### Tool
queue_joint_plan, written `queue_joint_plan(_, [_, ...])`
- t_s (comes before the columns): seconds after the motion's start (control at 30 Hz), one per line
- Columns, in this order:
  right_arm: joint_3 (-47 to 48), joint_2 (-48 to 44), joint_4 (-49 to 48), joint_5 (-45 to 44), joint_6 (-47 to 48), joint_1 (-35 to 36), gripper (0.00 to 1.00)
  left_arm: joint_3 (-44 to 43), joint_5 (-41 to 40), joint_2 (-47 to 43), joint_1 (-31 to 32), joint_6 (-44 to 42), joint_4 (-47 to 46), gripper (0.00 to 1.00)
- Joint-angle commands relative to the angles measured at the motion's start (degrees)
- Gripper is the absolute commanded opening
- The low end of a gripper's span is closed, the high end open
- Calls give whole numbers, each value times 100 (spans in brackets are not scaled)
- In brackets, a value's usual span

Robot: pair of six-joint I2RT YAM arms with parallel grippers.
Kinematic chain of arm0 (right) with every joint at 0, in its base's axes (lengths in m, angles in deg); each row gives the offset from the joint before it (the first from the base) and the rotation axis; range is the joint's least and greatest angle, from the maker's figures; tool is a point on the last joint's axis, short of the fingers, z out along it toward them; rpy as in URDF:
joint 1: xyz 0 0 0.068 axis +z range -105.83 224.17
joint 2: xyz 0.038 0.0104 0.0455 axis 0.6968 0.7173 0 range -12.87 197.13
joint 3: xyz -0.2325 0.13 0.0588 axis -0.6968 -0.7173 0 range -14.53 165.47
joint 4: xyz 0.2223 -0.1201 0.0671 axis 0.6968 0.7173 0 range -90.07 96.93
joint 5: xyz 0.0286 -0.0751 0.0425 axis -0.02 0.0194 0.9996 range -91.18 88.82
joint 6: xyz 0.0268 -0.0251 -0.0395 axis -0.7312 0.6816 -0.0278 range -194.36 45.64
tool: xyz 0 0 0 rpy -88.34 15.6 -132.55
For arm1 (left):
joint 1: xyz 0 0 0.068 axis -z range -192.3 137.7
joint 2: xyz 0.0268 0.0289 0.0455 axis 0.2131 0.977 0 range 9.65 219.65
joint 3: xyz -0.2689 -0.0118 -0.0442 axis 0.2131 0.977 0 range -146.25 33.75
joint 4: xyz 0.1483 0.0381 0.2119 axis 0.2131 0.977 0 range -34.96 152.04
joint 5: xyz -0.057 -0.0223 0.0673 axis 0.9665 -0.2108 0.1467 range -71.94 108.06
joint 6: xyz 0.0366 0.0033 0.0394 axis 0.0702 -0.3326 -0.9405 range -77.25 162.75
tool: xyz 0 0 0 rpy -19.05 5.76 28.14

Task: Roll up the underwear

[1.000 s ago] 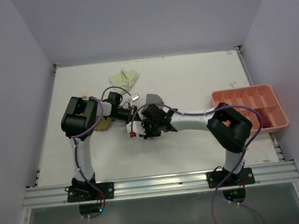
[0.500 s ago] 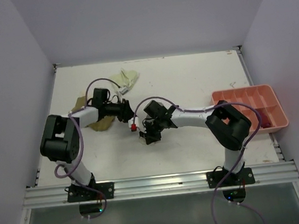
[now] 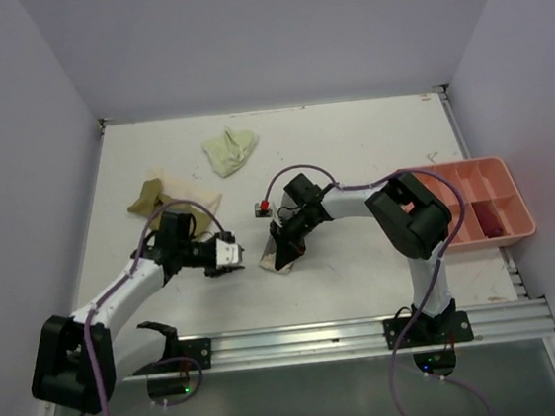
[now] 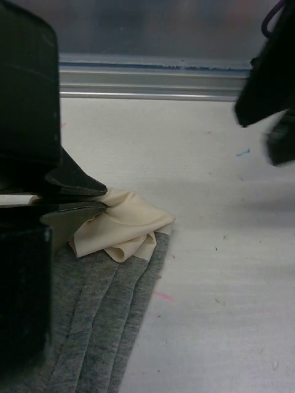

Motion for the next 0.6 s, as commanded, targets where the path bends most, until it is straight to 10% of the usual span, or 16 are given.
queue_joint_plan(0.0, [97, 283, 323, 265, 40, 26, 0, 824, -696, -768, 967, -1383, -796, 48])
queue_joint_plan(0.57, [299, 521, 1141, 652, 893, -141, 0, 605, -1699, 645, 2456, -1161, -2416, 50])
